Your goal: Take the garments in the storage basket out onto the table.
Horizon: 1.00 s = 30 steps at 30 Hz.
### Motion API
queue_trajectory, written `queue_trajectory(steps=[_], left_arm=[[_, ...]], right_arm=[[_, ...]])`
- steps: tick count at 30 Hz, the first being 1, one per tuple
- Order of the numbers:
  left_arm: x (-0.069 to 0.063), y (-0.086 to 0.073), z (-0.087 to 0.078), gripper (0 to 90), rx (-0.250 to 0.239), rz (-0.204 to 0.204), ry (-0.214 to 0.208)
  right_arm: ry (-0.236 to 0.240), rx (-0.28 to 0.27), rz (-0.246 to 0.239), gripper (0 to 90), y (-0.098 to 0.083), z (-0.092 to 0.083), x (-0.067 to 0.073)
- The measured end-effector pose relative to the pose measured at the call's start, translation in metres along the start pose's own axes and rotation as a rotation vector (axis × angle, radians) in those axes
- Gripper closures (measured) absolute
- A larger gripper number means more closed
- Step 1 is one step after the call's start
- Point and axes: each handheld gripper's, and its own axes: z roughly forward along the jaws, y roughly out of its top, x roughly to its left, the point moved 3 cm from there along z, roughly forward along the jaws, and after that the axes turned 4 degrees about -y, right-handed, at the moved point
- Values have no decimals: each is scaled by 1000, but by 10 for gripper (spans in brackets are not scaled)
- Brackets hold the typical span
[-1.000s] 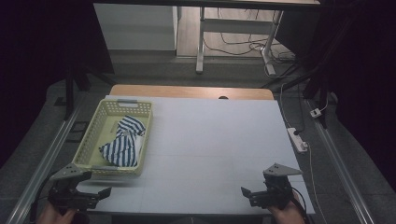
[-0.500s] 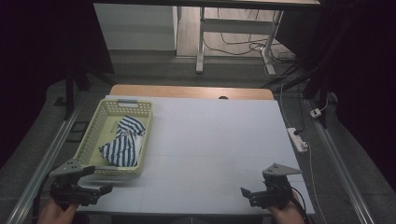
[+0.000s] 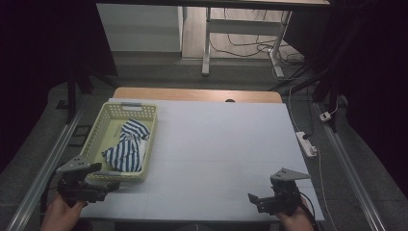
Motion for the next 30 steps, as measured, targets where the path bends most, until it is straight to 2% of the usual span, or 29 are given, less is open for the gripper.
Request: queue_trajectory(steps=[5,19,30], left_arm=[[3,7,7,0,13,-1,-8],[16,26,24,0,58,-7,6],[27,39,39,0,89,6,16]], right_arm=[[2,5,1,0,0,1,0],[4,16,-5,0,0,2,1],[5,21,-5,0,0,2,1]])
